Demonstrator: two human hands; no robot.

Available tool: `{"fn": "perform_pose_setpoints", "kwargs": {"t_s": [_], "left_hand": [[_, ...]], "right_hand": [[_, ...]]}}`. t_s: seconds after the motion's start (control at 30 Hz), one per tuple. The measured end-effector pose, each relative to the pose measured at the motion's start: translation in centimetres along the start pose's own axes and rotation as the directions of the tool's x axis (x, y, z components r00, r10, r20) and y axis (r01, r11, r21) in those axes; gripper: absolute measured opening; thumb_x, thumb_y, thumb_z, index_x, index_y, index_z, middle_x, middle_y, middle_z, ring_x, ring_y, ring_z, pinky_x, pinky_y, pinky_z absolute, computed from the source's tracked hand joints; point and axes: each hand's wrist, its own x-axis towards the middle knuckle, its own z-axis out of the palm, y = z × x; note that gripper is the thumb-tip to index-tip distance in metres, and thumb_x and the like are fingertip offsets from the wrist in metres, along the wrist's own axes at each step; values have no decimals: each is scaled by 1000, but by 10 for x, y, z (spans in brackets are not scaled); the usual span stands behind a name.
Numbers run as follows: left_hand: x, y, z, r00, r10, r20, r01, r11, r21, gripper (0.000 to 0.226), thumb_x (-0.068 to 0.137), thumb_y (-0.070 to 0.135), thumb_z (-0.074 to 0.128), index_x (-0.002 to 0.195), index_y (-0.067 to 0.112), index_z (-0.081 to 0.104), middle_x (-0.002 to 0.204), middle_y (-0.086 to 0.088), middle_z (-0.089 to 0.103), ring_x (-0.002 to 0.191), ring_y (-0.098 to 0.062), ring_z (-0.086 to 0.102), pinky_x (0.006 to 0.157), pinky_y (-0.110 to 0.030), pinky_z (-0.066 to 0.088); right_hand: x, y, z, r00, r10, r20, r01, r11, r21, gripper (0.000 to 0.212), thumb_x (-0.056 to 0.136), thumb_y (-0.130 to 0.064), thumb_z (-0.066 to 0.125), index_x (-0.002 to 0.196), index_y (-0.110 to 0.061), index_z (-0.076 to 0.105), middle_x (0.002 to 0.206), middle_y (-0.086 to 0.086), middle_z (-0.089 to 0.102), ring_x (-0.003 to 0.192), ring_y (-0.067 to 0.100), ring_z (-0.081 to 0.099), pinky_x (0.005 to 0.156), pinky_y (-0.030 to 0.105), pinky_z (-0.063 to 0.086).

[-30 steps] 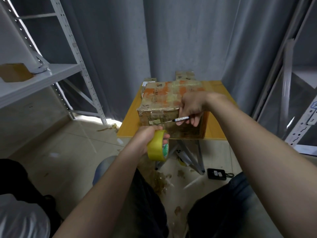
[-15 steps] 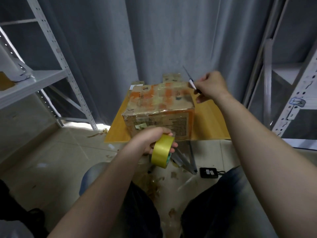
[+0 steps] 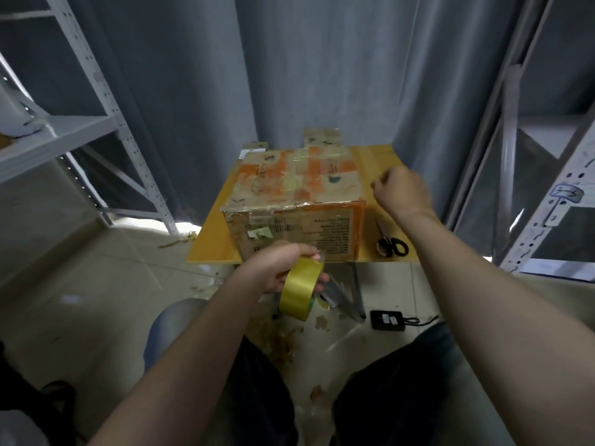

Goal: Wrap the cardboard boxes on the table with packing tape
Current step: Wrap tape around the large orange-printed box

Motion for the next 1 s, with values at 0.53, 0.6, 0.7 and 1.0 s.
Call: {"fn": "perform_pose_setpoints", "kwargs": {"t_s": [0.53, 0.6, 0.7, 1.0], "left_hand": [[-5, -29, -38, 999, 27, 32, -25, 998, -65, 26, 105, 29, 59, 112, 6, 68, 100, -23, 77, 76, -34, 74, 77, -41, 59], [-3, -29, -37, 999, 30, 36, -28, 998, -60, 24, 104, 28, 60, 111, 6, 68, 98, -24, 77, 73, -34, 73, 72, -39, 60], [-2, -31, -35, 998, 19, 62, -15, 998, -60, 22, 105, 27, 60, 111, 6, 65, 97, -24, 77, 70, -32, 75, 65, -35, 62], [-12, -32, -36, 997, 79, 23, -78, 996, -53, 20, 102, 25, 61, 111, 8, 68, 101, -24, 77, 78, -34, 73, 86, -47, 56]], "right_hand": [[-42, -177, 70, 464, -866, 187, 866, 400, -299, 80, 90, -85, 37, 141, -24, 50, 137, 5, 54, 124, 32, 55, 92, 48, 48], [-45, -174, 72, 417, -892, 176, 866, 331, -374, 75, 95, -80, 31, 141, -23, 48, 137, 4, 53, 123, 31, 55, 89, 48, 49], [-48, -172, 71, 388, -906, 171, 862, 291, -415, 72, 99, -75, 27, 143, -21, 44, 142, 6, 50, 121, 33, 57, 86, 49, 50], [-53, -167, 82, 198, -962, 187, 885, 93, -456, 55, 108, -59, 31, 137, -15, 45, 138, 17, 50, 101, 36, 59, 66, 44, 52]]}}
